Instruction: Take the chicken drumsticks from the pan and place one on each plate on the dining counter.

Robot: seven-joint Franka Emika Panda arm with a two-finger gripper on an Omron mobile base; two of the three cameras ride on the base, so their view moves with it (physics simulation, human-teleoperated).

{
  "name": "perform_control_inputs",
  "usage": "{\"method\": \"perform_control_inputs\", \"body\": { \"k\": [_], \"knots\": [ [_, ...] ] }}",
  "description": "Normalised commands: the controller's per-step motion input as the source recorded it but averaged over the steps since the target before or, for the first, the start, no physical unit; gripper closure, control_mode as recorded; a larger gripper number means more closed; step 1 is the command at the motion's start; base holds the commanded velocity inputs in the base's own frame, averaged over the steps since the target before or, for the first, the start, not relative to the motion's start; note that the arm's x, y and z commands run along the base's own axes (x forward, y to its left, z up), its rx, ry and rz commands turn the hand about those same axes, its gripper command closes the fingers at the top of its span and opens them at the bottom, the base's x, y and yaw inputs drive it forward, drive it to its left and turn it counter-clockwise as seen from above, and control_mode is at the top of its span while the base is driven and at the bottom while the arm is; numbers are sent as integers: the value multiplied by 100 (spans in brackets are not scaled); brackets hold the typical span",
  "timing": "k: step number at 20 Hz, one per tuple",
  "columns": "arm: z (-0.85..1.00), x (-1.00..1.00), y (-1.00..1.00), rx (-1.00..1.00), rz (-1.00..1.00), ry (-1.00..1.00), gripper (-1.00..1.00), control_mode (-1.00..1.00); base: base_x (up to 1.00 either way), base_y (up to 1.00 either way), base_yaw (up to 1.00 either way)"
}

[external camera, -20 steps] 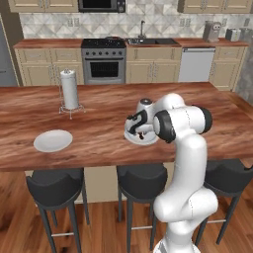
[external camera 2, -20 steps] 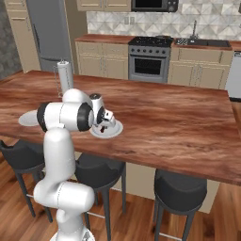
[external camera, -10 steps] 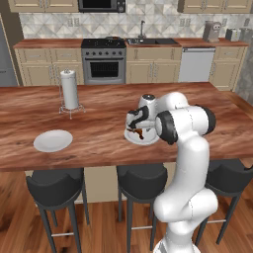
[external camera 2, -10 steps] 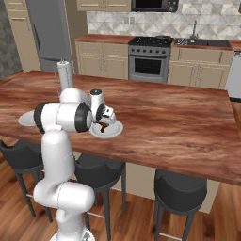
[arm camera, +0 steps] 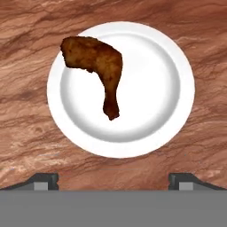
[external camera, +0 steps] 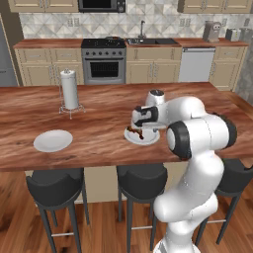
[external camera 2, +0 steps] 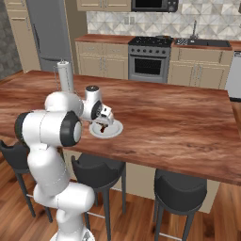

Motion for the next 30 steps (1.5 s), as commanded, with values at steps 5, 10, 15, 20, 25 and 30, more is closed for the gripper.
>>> {"method": "perform_control_inputs", "body": {
  "k": [5, 10, 15, 20, 25, 30],
  "knots": [
    [26, -100, -4, 0, -3, 0, -100, -100, 0, 0, 0],
    [45, -90, -2, 0, 0, 5, -100, -100, 0, 0, 0],
    [49, -81, -3, 0, -2, 10, -100, -100, 0, 0, 0],
    [37, -82, 0, -1, 0, 6, -100, -100, 0, 0, 0],
    [20, -81, 0, -3, 0, 9, -100, -100, 0, 0, 0],
    [1, -41, 0, -2, 0, 1, -100, -100, 0, 0, 0]
  ]
}}
